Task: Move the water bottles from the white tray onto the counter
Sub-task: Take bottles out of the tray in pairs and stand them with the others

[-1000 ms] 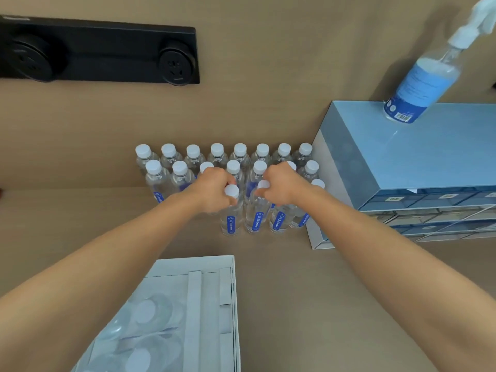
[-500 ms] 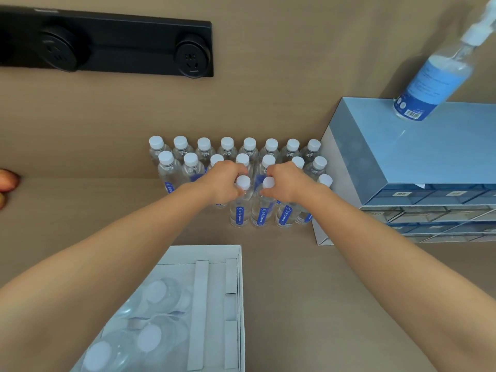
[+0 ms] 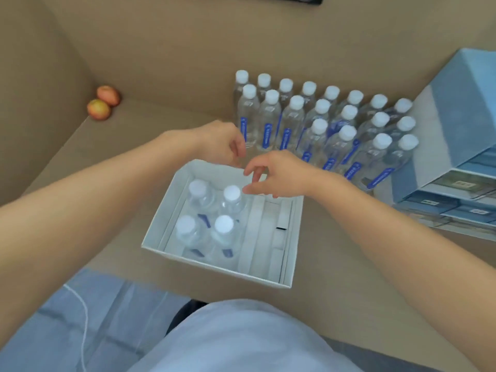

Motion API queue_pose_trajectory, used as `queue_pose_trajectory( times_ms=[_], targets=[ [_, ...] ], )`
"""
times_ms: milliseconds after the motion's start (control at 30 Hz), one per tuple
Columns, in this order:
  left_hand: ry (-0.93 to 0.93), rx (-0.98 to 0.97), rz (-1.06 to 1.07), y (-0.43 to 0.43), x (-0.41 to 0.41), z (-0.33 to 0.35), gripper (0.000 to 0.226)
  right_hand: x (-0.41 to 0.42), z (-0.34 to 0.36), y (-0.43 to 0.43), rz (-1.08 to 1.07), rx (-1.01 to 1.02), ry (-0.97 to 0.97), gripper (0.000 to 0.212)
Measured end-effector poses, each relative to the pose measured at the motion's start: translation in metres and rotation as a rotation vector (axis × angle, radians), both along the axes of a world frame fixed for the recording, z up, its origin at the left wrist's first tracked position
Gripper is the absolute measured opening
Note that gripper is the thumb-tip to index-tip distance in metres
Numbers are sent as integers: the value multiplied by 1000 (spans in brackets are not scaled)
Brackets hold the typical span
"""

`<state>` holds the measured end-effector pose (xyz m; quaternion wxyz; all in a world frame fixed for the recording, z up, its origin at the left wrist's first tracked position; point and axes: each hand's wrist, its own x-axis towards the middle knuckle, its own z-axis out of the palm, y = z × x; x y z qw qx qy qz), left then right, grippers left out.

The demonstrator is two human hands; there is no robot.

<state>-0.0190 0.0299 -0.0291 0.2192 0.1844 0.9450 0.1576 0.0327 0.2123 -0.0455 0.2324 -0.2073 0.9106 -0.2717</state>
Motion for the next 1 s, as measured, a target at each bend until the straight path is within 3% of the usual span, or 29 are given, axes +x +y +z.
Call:
queue_pose_trajectory(
  times_ms=[100,200,367,567,767,1000],
  targets=[
    [-129,-97,1,-28,21,-7,26,10,-15,-24,93,39,41,44],
    [-203,-132,17,-48,37,-16,37,12,-23,-39,144,72,192,30],
    [27,-134,72,-52,45,-16,29,2,-15,-35,56,72,259,35],
    [51,-27,110,-33,26,28,16,-24,42,-7,-40,-20,323,30],
    [142,71,128,1,-14,104,20,-50,109,35,-144,-95,325,29],
    [194,148,120,38,-43,106,15,-78,105,57,-185,-63,432,27]
  ],
)
